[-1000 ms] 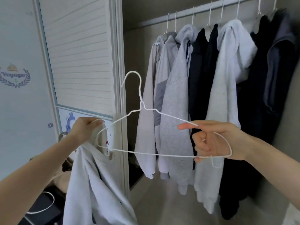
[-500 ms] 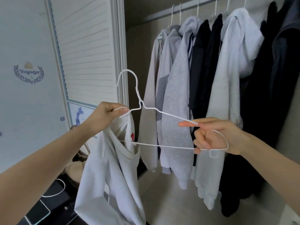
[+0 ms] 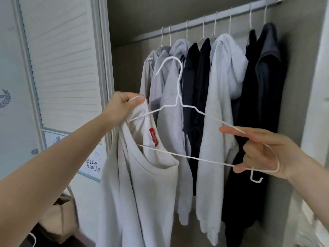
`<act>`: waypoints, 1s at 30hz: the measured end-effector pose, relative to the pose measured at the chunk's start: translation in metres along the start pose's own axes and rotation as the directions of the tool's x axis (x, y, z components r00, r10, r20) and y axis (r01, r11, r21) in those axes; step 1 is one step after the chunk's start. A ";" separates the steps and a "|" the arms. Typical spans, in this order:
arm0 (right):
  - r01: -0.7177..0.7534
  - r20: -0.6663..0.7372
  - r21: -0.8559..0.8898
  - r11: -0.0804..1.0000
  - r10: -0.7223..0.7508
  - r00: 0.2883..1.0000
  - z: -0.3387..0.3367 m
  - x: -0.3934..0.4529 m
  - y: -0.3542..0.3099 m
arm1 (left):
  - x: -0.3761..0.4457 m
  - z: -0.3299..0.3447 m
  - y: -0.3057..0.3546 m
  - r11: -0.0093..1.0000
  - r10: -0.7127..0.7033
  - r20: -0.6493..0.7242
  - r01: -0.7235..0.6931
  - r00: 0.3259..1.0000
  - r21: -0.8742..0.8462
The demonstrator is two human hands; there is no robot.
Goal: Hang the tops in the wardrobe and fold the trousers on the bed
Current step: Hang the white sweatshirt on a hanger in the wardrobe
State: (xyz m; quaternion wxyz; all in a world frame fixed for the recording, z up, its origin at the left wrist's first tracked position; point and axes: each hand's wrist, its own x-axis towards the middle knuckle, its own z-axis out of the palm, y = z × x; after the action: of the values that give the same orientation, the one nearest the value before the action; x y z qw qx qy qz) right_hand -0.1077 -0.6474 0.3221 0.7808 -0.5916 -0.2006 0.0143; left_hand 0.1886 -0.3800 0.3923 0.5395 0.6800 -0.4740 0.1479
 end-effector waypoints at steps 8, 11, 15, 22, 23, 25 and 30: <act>-0.019 -0.321 -0.231 0.973 -0.057 0.945 0.021 0.008 0.008 | 0.017 0.012 -0.001 1.000 -0.015 0.129 0.016 0.992 0.000; -0.076 -0.327 -0.248 0.966 -0.010 0.945 0.026 0.025 0.019 | 0.012 0.024 0.004 0.998 -0.015 0.136 0.024 0.991 -0.063; -0.138 -0.376 -0.318 0.938 0.009 0.927 0.034 0.054 0.043 | 0.006 0.040 0.007 0.996 -0.066 0.123 0.072 0.990 -0.050; 0.108 -0.407 -0.266 0.958 -0.213 0.888 0.028 0.062 0.066 | -0.008 0.039 0.018 0.951 -0.222 0.177 0.253 0.959 -0.179; 0.140 -0.397 -0.250 0.958 -0.233 0.888 0.026 0.059 0.066 | -0.009 0.033 0.022 0.950 -0.174 0.241 0.227 0.955 -0.213; 0.199 -0.370 -0.217 0.956 -0.269 0.889 0.023 0.054 0.067 | -0.012 0.021 0.028 0.981 -0.030 0.318 0.089 0.948 -0.172; 0.265 -0.275 -0.154 0.952 -0.299 0.914 0.027 0.054 0.071 | -0.012 0.003 0.019 0.803 0.214 0.341 -0.363 0.916 0.473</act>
State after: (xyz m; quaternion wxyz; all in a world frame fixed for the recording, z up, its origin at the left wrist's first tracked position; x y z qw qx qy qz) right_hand -0.0517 -0.5873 0.2784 0.7608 -0.5953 -0.1655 -0.1985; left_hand 0.1661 -0.3762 0.3942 0.2331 0.7341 -0.5828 0.2590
